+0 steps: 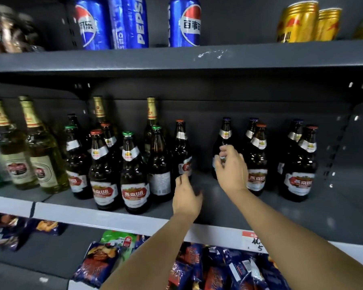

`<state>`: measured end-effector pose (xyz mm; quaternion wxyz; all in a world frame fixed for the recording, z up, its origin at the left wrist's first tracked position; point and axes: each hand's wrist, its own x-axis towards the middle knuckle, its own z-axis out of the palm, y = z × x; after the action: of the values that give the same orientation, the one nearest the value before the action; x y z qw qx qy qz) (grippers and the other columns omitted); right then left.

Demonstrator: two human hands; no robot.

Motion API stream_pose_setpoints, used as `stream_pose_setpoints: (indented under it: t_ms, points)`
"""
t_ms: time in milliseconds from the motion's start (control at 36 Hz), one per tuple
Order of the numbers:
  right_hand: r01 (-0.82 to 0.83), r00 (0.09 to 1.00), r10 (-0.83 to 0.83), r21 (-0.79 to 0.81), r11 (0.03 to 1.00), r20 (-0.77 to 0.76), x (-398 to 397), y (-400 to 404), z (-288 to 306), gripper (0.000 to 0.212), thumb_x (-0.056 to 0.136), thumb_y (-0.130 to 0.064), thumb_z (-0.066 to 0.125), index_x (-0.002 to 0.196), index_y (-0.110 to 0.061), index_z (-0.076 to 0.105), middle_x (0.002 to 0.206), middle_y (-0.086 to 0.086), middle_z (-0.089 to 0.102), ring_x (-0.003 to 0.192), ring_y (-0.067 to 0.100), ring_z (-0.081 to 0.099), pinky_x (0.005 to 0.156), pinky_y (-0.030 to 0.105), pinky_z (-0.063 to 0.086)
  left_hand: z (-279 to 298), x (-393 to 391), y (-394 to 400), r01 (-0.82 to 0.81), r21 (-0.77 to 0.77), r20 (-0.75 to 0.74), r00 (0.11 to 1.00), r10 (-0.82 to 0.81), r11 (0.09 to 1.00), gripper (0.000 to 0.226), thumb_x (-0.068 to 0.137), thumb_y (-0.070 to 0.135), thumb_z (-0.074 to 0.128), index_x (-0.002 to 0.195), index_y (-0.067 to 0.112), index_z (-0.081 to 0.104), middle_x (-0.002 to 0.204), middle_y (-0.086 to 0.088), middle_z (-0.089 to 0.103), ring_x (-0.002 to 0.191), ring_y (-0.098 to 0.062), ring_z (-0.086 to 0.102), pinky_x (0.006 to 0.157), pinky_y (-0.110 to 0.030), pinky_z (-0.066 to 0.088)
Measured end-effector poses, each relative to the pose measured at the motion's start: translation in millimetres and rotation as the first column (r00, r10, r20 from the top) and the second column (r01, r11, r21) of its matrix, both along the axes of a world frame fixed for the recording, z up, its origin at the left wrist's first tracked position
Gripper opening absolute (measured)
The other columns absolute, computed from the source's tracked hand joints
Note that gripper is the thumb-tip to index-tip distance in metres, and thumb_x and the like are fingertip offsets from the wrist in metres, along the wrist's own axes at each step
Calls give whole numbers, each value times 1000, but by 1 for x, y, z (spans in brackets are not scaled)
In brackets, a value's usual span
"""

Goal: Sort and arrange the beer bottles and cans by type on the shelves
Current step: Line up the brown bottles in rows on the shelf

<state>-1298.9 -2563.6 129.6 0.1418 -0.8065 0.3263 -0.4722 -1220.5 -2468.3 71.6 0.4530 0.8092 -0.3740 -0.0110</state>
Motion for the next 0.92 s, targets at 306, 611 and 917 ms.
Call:
stream_pose_setpoints:
  t_ms: [306,611,917]
  points:
    - [-69,986,121,370,926,-119,84,-17,43,41,101,-33,47,127,-3,56,123,17,61,114,33,56,88,33,43,8,21,-44,-5,10,-513,858,10,1000,90,90,38,64,152,3,8,152,-18,21,138,-33,32,110,-37,34]
    - [-257,952,306,577,775,14,133,-14,59,33,95,-20,59,127,-12,55,124,9,59,116,26,55,98,34,44,-16,24,-56,-28,-73,-521,853,-14,997,91,92,40,60,154,10,1,154,-18,17,141,-31,25,110,-39,31]
    - [82,963,17,352,932,-269,119,-40,61,44,88,-42,64,121,-16,49,116,7,63,106,29,60,75,31,44,-24,49,-77,46,-120,-479,872,-99,992,90,85,18,67,155,15,10,155,-6,31,140,-24,33,114,-37,32]
